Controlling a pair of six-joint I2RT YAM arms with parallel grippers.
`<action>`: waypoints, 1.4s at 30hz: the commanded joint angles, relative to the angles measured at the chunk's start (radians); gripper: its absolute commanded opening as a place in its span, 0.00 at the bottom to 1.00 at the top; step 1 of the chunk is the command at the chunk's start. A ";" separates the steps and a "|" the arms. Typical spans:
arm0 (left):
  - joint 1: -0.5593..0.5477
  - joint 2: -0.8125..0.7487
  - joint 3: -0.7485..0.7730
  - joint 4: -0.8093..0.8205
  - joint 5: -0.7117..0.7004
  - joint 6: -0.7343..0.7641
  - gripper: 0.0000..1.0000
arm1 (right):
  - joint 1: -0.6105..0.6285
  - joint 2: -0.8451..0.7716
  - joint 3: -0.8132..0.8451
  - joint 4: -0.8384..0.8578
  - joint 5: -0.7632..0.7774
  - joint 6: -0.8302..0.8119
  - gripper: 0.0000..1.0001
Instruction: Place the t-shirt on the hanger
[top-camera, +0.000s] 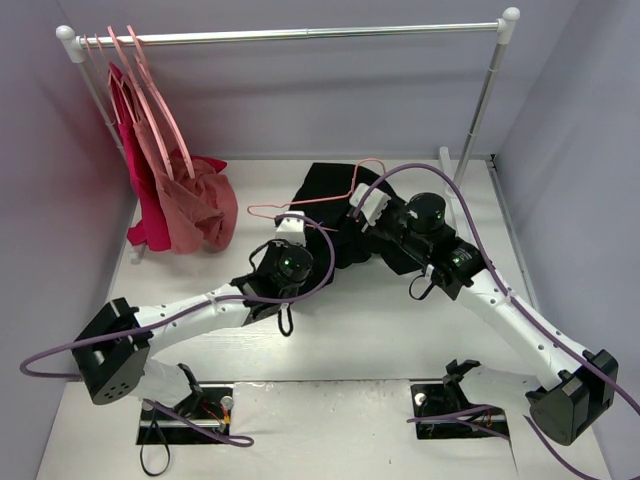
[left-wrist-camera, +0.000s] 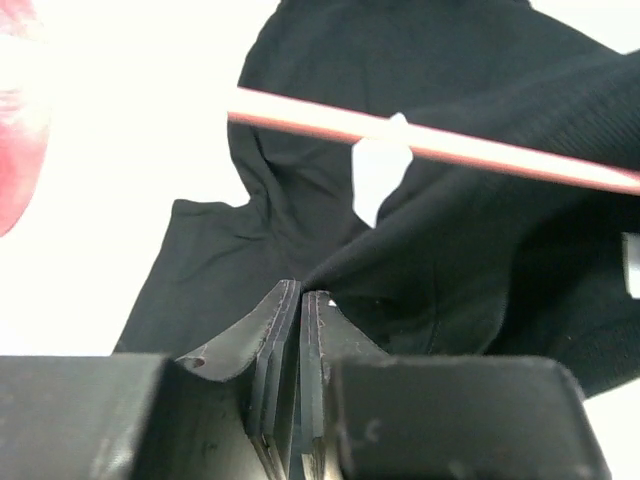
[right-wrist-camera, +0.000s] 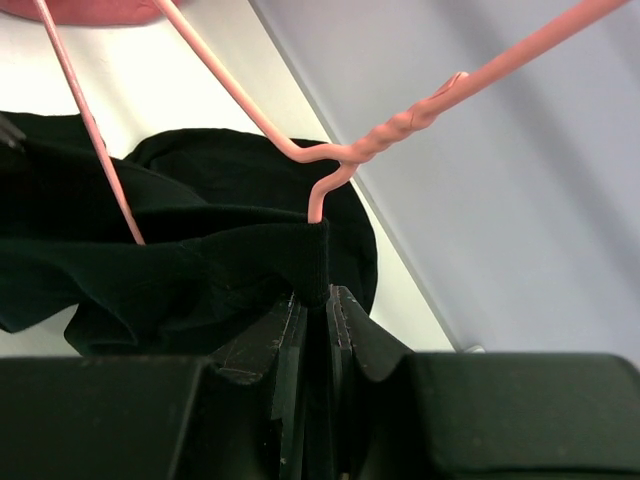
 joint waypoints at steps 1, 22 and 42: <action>0.024 -0.088 0.028 0.007 0.019 0.005 0.06 | 0.002 -0.035 0.025 0.139 0.013 0.008 0.00; 0.021 -0.141 0.078 0.049 0.412 -0.019 0.21 | 0.004 -0.034 0.019 0.138 -0.008 0.021 0.00; 0.024 0.037 0.135 0.030 0.485 -0.034 0.32 | 0.007 -0.032 0.019 0.129 -0.015 0.027 0.00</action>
